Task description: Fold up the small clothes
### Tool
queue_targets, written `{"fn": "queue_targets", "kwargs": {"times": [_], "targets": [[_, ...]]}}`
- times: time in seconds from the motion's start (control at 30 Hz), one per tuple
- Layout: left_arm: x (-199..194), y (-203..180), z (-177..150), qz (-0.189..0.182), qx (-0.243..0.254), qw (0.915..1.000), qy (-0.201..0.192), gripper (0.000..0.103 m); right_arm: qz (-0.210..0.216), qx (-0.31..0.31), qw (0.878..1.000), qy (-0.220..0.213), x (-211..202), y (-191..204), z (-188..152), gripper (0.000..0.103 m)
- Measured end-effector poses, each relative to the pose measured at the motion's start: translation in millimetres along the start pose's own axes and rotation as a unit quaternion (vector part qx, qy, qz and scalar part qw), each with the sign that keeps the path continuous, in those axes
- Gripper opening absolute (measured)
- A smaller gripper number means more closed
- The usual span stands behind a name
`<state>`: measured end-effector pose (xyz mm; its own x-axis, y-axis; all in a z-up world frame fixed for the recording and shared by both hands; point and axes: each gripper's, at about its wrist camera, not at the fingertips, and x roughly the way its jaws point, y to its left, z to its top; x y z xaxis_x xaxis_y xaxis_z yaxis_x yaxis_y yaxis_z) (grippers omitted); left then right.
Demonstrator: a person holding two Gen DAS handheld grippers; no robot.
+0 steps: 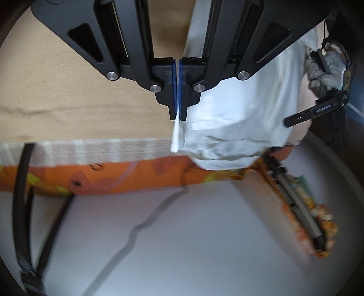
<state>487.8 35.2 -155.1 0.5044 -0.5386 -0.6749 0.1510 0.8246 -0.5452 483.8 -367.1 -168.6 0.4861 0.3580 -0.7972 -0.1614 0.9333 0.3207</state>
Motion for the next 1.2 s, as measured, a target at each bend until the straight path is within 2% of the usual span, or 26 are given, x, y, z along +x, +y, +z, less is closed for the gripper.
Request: {"fn": "queue_targets", "kwargs": {"times": [0.1,0.17,0.23,0.27,0.3,0.37,0.4,0.43,0.47,0.5,0.53,0.57,0.6,0.63,0.77,0.9,1.2], "targets": [[3.7,1.0,-0.6,0.006,0.001,1.0,0.001,0.0,-0.016,-0.019,1.0,0.0,7.1,7.7,-2.9,0.001],[2.5,-2.6,1.4,0.007,0.011,0.9999,0.002,0.001,-0.012,-0.016,1.0,0.0,7.6,8.0,-0.6,0.001],[3.0,-1.5,5.9,0.01,0.003,0.9999,0.008,0.022,0.003,-0.007,1.0,0.008,6.0,4.7,3.3,0.001],[2.2,0.8,7.9,0.005,-0.006,1.0,0.002,0.04,0.011,-0.002,1.0,0.01,4.7,3.5,4.4,0.002],[0.4,3.6,10.1,0.003,-0.016,0.9998,-0.007,0.05,0.021,0.002,1.0,0.01,2.2,2.1,5.9,0.006],[0.7,7.6,14.6,0.003,-0.032,0.9994,-0.016,0.053,0.041,0.007,0.999,0.011,-1.6,1.1,8.4,0.021],[2.8,8.2,16.4,0.0,-0.035,0.9993,-0.013,0.052,0.049,0.008,0.999,0.01,-2.4,1.7,9.7,0.039],[5.8,7.5,18.3,-0.004,-0.032,0.9994,-0.01,0.051,0.053,0.008,0.999,0.01,-1.3,3.4,11.4,0.047],[9.1,5.8,19.6,-0.007,-0.026,0.9996,-0.005,0.045,0.065,0.003,0.998,-0.012,0.3,5.8,12.6,0.047],[12.6,4.1,20.7,-0.008,-0.019,0.9998,0.001,0.029,0.064,0.001,0.998,-0.012,3.2,8.4,14.1,0.047],[17.2,1.7,21.7,-0.006,-0.012,0.9999,0.007,0.02,0.059,0.0,0.998,-0.01,7.1,10.2,15.4,0.045],[20.5,1.1,22.4,-0.003,-0.011,0.9999,0.009,0.011,0.051,0.0,0.999,-0.007,11.5,11.4,16.1,0.039],[22.3,1.8,22.5,-0.003,-0.011,0.9999,0.01,0.003,0.046,0.0,0.999,-0.002,16.9,12.3,16.4,0.013],[23.5,2.6,23.1,-0.004,-0.011,0.9999,0.01,0.001,0.033,0.0,0.999,0.004,22.1,12.7,16.0,0.004],[12.2,2.0,23.4,-0.008,-0.006,0.9999,-0.007,0.0,0.01,-0.004,1.0,-0.018,16.3,9.1,12.6,0.002],[-0.2,-5.6,26.2,-0.013,0.004,0.9998,-0.017,0.0,0.032,0.0,0.999,-0.044,-7.1,7.4,15.3,0.002],[-50.7,-33.5,29.7,-0.024,0.033,0.998,-0.049,0.0,0.041,-0.027,0.995,-0.081,-62.9,27.2,17.5,0.002]]}}
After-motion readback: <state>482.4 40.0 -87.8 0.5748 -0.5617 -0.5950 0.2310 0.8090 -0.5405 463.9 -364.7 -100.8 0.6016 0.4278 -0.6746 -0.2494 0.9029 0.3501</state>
